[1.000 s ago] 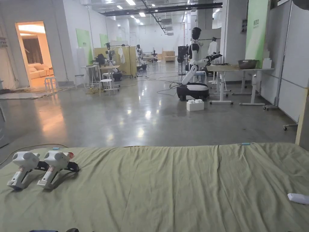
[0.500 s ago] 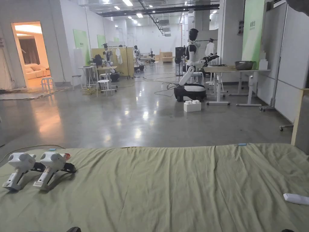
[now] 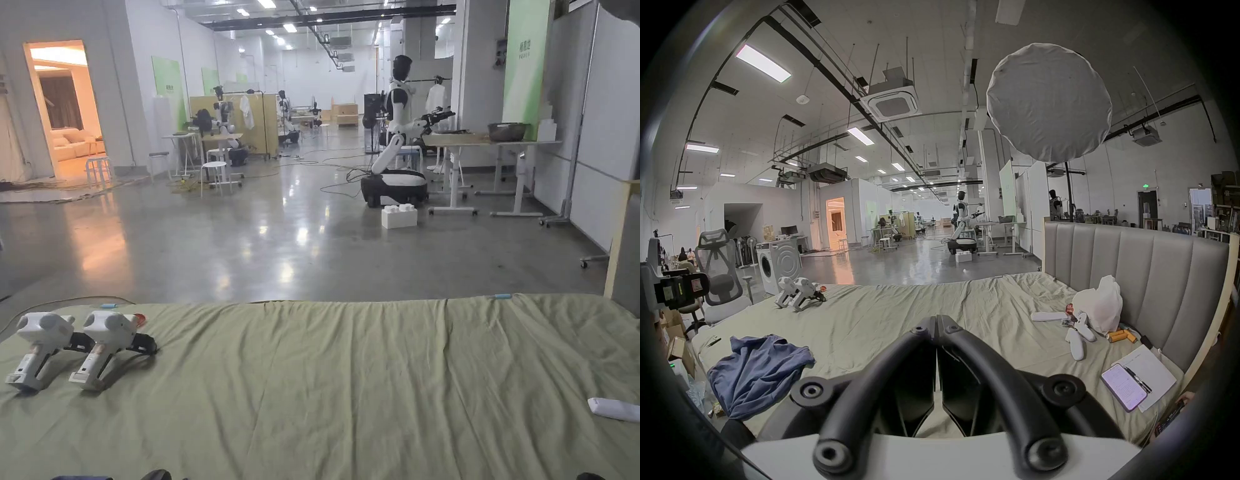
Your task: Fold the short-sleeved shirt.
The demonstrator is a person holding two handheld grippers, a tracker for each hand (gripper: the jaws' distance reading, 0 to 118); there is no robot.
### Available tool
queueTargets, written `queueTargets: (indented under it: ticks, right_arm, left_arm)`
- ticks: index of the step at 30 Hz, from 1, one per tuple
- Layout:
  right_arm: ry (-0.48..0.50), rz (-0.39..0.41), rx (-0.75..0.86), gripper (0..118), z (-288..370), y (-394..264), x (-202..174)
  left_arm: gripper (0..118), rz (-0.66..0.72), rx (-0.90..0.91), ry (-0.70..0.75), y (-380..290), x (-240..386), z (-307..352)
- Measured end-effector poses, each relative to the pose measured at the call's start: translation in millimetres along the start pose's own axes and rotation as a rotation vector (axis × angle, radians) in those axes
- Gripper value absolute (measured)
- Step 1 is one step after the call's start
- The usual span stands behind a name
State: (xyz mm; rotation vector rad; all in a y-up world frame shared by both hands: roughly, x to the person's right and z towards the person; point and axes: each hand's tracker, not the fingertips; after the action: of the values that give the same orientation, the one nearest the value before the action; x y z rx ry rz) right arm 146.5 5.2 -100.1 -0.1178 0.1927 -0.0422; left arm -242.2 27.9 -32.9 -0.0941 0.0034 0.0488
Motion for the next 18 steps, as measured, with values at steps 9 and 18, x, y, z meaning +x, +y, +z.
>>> queueTargets:
  ticks: [9, 18]
  right_arm:
    - [0.004, -0.005, -0.001, 0, 0.5, 1.1, 0.8]
    - [0.011, -0.005, -0.008, 0, 0.0, 0.2, -0.8]
  left_arm:
    - [0, 0.012, -0.003, -0.002, -0.7, -1.2, -0.4]
    - [0, 0.011, -0.004, 0.001, -1.4, -1.7, 0.2]
